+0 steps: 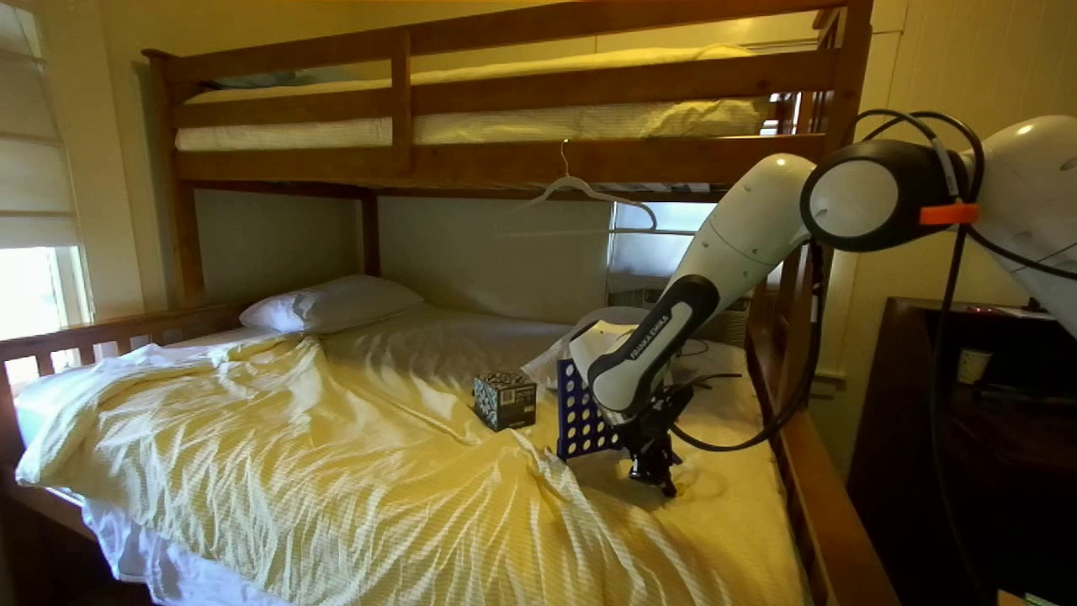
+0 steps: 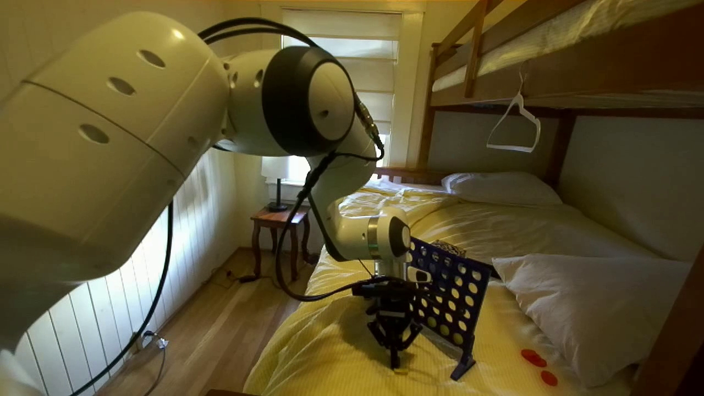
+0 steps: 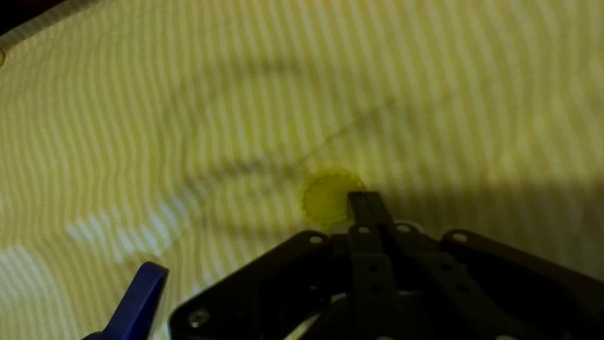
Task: Put the yellow chip inside the gameboard.
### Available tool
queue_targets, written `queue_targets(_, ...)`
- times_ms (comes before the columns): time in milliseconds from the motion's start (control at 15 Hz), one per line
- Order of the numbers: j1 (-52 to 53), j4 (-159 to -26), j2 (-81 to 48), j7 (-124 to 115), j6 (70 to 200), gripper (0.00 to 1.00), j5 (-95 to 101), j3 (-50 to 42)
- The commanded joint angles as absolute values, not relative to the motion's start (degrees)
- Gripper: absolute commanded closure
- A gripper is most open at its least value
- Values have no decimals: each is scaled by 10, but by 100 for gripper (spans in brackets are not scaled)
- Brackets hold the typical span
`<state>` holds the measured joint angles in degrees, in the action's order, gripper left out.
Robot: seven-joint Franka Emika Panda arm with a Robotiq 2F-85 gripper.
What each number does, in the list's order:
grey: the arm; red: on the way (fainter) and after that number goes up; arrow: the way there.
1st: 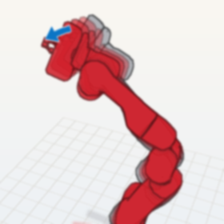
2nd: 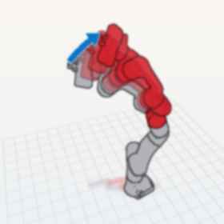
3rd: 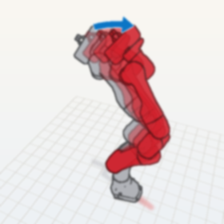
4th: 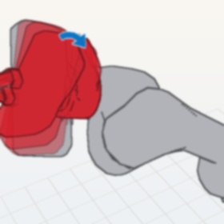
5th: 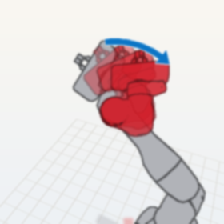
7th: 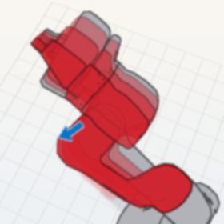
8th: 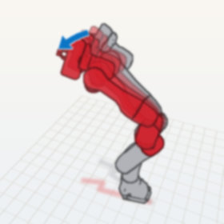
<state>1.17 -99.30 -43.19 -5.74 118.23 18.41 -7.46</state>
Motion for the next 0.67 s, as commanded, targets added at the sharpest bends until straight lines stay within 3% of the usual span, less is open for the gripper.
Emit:
queue_targets(0, 15, -979, -440, -49, 1166, 100, 192, -75)
queue_targets(600, -3, -1032, -385, -14, 1206, 100, 178, -62)
